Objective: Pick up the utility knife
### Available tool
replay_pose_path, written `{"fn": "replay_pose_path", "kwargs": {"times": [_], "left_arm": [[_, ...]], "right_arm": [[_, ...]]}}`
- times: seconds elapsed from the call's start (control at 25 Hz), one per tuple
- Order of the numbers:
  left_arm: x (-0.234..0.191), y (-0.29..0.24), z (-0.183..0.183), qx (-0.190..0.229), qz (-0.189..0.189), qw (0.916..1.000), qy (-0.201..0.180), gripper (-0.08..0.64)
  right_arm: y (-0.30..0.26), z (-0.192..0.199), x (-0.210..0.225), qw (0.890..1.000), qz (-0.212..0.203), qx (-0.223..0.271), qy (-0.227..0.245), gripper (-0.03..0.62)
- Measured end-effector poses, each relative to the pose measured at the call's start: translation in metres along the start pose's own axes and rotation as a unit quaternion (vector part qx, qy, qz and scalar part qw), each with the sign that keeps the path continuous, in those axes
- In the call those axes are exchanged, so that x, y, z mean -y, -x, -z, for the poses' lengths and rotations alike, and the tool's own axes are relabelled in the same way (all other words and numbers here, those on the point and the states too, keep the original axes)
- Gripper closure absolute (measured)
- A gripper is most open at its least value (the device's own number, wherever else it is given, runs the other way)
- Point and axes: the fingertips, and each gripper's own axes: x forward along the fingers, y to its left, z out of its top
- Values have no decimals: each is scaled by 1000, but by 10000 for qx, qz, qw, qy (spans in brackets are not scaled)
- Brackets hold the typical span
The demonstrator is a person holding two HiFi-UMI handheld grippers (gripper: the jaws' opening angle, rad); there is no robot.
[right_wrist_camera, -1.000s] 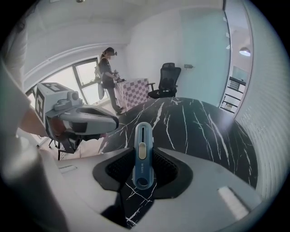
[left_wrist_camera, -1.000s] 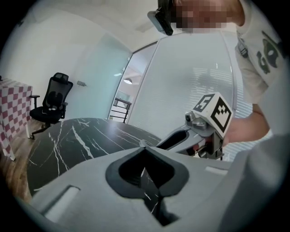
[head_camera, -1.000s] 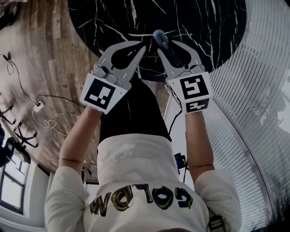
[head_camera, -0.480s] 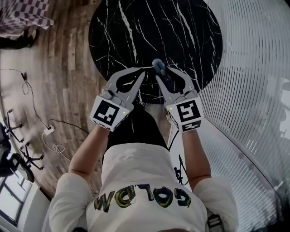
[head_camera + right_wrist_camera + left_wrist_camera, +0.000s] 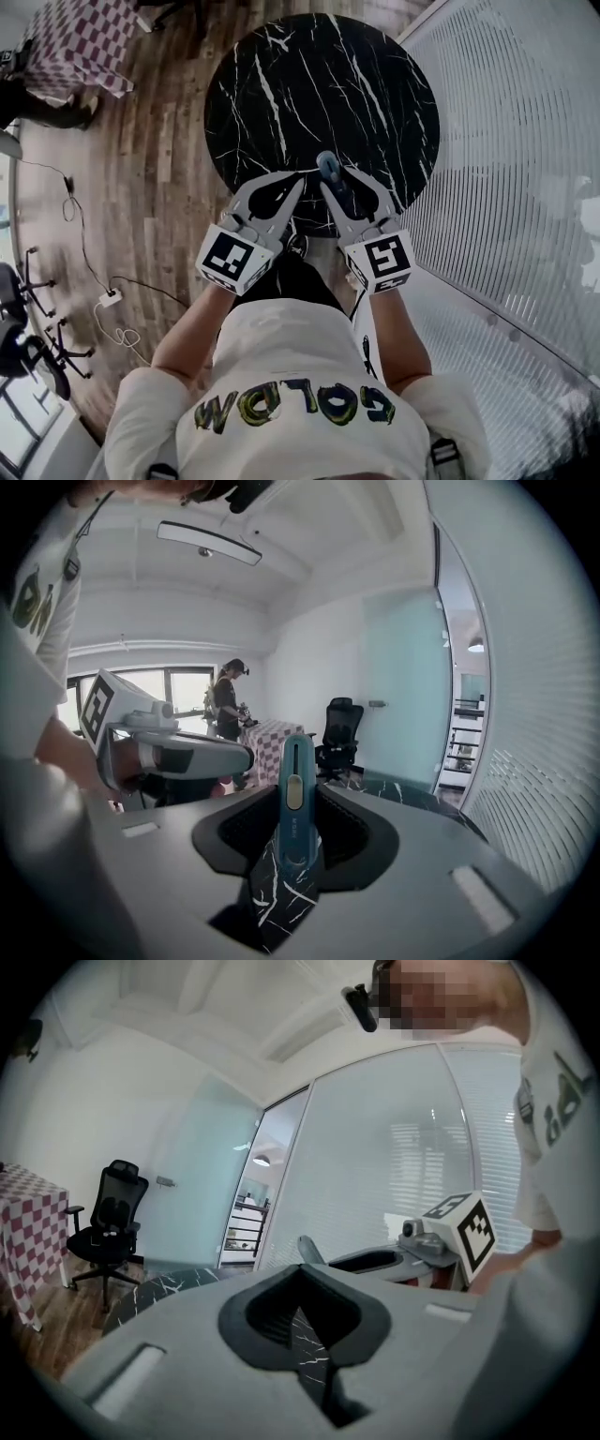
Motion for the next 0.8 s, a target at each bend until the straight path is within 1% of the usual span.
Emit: {"fn": "replay_pose_path", "kwargs": {"times": [0.16,0.24,0.36,0.52,0.64,0.8], "left_arm": [[20,18,-26,167,-10,9999,-30,558],[26,24,-39,289,9,9995,-131,558],[32,30,-57,410,29,9988,-277,557],[49,45,-81,612,62,9978,-262,558],[59,54,-95,756,122,9967,-250,558],[75,61,-100,871,216,9955,-298,558]], "right_arm": [[28,-26,-10,9991,77,415,-15,462],[39,-45,-14,9977,122,671,20,462],[56,-75,-17,9938,250,1074,124,462],[83,-101,-25,9886,328,1465,95,462],[96,-116,-33,9848,333,1703,118,462],[110,-123,-45,9819,290,1865,149,462]]}}
